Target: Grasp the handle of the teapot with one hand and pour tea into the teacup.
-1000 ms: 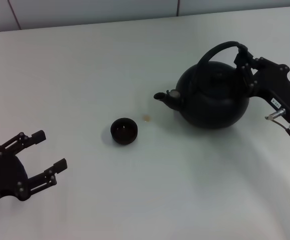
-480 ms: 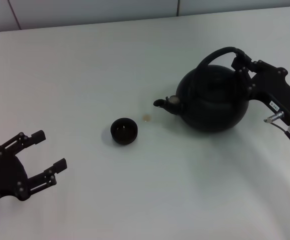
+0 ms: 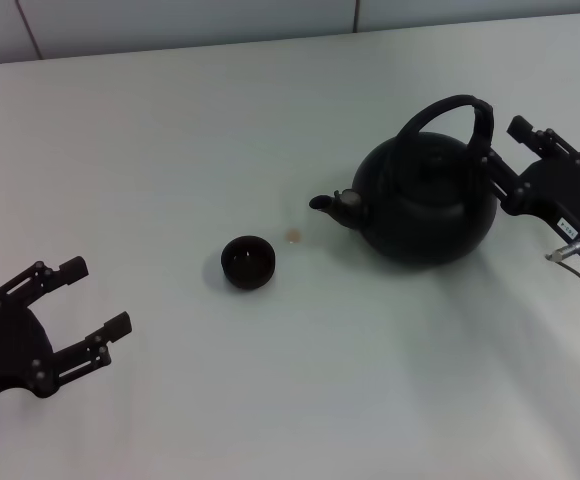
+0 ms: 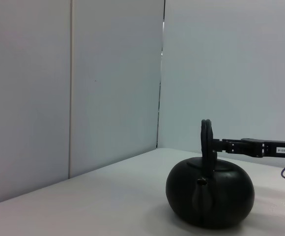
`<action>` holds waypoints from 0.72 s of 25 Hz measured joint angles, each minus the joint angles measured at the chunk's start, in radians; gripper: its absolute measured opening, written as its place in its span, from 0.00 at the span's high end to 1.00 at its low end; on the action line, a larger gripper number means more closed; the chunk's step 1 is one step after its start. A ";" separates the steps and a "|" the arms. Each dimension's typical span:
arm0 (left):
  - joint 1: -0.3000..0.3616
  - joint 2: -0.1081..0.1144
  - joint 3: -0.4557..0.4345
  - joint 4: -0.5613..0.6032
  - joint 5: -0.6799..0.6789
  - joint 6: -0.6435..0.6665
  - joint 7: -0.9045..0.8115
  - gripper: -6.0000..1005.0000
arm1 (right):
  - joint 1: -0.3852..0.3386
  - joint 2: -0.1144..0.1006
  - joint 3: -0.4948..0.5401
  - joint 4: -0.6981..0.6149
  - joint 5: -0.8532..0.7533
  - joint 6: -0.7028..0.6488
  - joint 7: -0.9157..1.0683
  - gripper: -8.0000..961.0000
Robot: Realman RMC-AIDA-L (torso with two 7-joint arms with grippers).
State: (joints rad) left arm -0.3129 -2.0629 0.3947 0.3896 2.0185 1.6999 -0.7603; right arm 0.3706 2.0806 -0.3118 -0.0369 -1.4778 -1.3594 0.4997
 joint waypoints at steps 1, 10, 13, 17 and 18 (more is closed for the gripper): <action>0.001 0.000 0.000 0.000 -0.001 0.000 0.000 0.19 | 0.000 0.000 0.000 0.000 0.000 0.000 0.000 0.54; 0.001 0.000 0.001 0.000 -0.002 0.001 -0.001 0.19 | -0.089 0.002 0.023 -0.007 0.003 -0.118 -0.017 0.28; 0.003 0.000 0.001 -0.001 -0.002 0.001 -0.001 0.19 | -0.139 0.004 0.060 0.022 0.003 -0.166 -0.056 0.27; 0.004 0.000 0.001 -0.006 -0.002 0.000 0.000 0.19 | -0.171 0.005 0.097 0.068 0.004 -0.184 -0.113 0.27; 0.003 0.000 0.001 -0.009 -0.002 0.000 0.000 0.19 | -0.173 0.005 0.096 0.070 0.004 -0.189 -0.114 0.27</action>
State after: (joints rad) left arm -0.3095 -2.0626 0.3957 0.3808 2.0168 1.6996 -0.7608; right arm 0.1974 2.0852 -0.2156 0.0327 -1.4742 -1.5485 0.3853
